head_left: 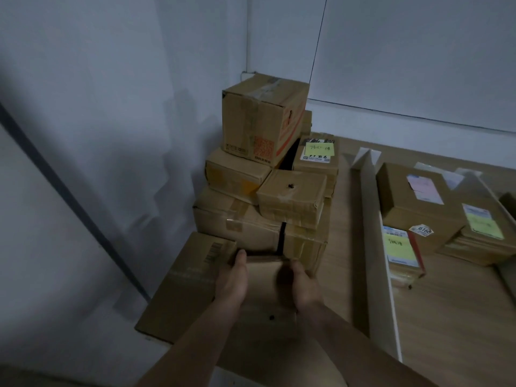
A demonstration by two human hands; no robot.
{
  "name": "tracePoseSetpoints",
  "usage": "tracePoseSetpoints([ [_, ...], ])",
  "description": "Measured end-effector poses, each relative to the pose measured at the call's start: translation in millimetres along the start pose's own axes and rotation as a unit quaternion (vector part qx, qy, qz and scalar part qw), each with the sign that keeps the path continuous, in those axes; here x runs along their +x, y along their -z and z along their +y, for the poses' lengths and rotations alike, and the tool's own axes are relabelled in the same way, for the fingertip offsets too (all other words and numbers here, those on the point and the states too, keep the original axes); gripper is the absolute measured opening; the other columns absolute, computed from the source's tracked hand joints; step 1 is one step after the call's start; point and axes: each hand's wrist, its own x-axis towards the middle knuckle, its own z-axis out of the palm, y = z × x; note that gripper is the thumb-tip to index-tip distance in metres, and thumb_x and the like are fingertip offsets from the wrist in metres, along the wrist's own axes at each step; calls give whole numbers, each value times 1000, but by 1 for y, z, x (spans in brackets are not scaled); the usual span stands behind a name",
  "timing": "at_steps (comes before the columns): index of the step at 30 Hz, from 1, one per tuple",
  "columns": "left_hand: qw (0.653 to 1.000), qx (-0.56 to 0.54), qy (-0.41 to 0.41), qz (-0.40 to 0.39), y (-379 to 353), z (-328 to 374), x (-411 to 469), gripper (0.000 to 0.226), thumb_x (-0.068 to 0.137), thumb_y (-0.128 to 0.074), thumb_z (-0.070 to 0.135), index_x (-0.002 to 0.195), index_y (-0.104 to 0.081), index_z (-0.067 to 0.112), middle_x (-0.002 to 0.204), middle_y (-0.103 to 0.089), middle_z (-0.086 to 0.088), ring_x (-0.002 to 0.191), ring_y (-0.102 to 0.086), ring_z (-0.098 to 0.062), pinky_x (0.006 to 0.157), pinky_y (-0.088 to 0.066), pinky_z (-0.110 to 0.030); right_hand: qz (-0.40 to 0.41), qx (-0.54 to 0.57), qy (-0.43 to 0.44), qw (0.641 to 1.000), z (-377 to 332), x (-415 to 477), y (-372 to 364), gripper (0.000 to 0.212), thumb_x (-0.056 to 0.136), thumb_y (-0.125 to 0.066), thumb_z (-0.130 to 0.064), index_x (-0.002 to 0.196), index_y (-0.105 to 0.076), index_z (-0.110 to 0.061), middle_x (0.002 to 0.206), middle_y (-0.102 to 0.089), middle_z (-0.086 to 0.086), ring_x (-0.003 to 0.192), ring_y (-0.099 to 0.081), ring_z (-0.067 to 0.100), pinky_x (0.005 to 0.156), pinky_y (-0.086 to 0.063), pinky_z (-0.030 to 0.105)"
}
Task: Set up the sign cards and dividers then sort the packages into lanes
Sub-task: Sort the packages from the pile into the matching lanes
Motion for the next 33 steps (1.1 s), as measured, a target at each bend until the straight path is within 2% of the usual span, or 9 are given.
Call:
tracePoseSetpoints([
  [4, 997, -2, -74, 34, 9, 7, -13, 61, 93, -49, 64, 133, -57, 19, 129, -58, -12, 118, -54, -34, 105, -42, -45, 8, 60, 2, 998, -2, -12, -2, 96, 68, -50, -89, 132, -57, -18, 116, -61, 11, 111, -58, 37, 104, -45, 57],
  [7, 992, 2, -121, 22, 10, 4, -14, 35, 96, -57, 49, 118, -57, 21, 99, -57, 2, 89, -54, -17, 90, -42, -39, 7, 43, 18, 999, 3, -11, -5, 106, 53, -45, -101, 133, -54, -32, 121, -61, 9, 112, -59, 36, 99, -48, 59],
  [10, 992, 15, -125, -2, 13, -2, -14, 18, 98, -57, 36, 107, -60, 21, 96, -59, 2, 88, -55, -18, 93, -44, -40, 0, 3, 10, 1000, 5, -19, 0, 81, 76, -45, -89, 125, -61, -27, 114, -62, 11, 107, -60, 36, 100, -49, 55],
  [13, 996, 1, -87, -2, 17, -13, -13, 14, 95, -55, 32, 90, -65, 23, 103, -65, -10, 101, -60, -31, 101, -45, -51, 13, -27, 4, 1000, 12, -19, 6, 65, 92, -42, -74, 123, -64, -22, 126, -62, 16, 113, -57, 37, 105, -45, 49],
  [17, 998, -21, -44, 26, 16, -21, -8, 44, 90, -52, 51, 108, -61, 11, 112, -62, -11, 110, -58, -35, 103, -45, -54, -1, -4, -39, 999, 11, -25, 6, 60, 93, -43, -71, 119, -61, -20, 115, -54, 13, 106, -54, 36, 97, -50, 52],
  [20, 997, -48, -57, 22, 17, -18, -10, 29, 92, -58, 53, 99, -51, 26, 100, -57, -2, 110, -57, -33, 104, -45, -54, -8, 13, -39, 999, 5, -27, 7, 53, 90, -46, -72, 102, -58, -22, 111, -58, 13, 102, -57, 37, 85, -56, 53],
  [24, 993, -58, -105, 19, 18, -18, -11, 11, 91, -67, 31, 92, -64, 20, 91, -64, 0, 100, -62, -30, 99, -49, -48, 17, 31, -12, 999, 14, -20, 7, 30, 79, -64, -51, 87, -62, -22, 95, -65, 13, 92, -64, 38, 82, -59, 56],
  [29, 997, 22, -74, -15, 18, -35, 3, 12, 93, -58, 12, 99, -69, 9, 96, -74, -11, 89, -71, -26, 88, -57, -51, -7, -10, 29, 1000, 24, -21, 11, 25, 85, -61, -4, 104, -58, -19, 99, -67, 11, 90, -66, 28, 75, -59, 41],
  [33, 997, 40, -70, -6, 16, -44, 5, 17, 96, -52, 6, 107, -66, 5, 104, -69, -11, 88, -64, -18, 66, -50, -30, -24, -67, 16, 997, 32, -19, 11, 43, 91, -58, -2, 132, -50, -16, 96, -57, -2, 91, -61, 21, 69, -59, 34],
])
